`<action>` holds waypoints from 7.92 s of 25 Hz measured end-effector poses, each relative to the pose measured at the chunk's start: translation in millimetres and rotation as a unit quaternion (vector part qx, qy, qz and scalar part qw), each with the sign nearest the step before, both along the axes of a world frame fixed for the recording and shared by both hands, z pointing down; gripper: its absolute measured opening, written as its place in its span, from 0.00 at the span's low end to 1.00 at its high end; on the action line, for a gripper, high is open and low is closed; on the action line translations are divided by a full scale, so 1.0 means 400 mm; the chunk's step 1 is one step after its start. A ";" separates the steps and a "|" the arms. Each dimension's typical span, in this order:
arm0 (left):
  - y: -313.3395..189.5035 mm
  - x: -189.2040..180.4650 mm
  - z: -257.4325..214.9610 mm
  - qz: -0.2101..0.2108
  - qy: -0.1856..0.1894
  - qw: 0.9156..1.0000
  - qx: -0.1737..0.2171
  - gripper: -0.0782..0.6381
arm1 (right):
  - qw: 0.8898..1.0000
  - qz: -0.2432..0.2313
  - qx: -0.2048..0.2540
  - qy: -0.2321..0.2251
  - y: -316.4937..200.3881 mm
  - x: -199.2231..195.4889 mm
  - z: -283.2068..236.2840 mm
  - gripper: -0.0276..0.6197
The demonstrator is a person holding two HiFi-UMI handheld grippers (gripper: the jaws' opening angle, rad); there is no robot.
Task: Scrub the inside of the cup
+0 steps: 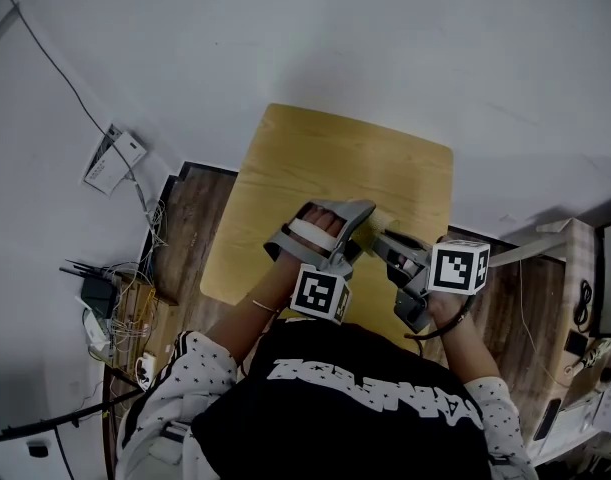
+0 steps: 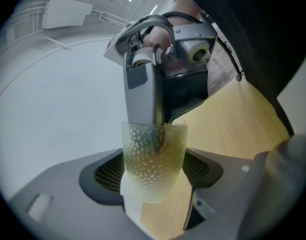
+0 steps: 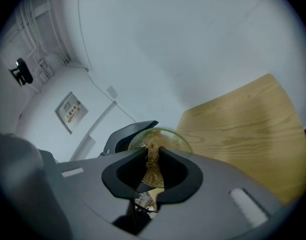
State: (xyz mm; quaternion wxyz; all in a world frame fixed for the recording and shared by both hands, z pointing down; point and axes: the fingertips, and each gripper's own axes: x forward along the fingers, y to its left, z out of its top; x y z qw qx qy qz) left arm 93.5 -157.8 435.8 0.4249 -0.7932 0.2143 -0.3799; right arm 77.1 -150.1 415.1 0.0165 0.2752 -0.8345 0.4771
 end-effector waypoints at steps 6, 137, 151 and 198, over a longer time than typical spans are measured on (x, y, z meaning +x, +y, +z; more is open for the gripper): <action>0.001 0.004 -0.007 0.007 0.000 1.000 0.012 0.61 | 0.997 0.021 -0.035 -0.059 -0.010 0.014 -0.007 0.16; 0.037 0.003 0.003 0.012 0.016 0.993 -0.115 0.61 | 0.756 -0.272 0.326 0.497 0.060 -0.020 0.040 0.16; 0.072 0.023 0.027 0.029 -0.013 0.994 -0.106 0.61 | 0.949 -0.136 0.106 0.264 0.080 0.003 0.054 0.15; 0.063 0.091 0.018 0.059 0.168 0.967 -0.181 0.61 | 0.994 0.047 0.035 0.089 0.126 0.148 -0.038 0.16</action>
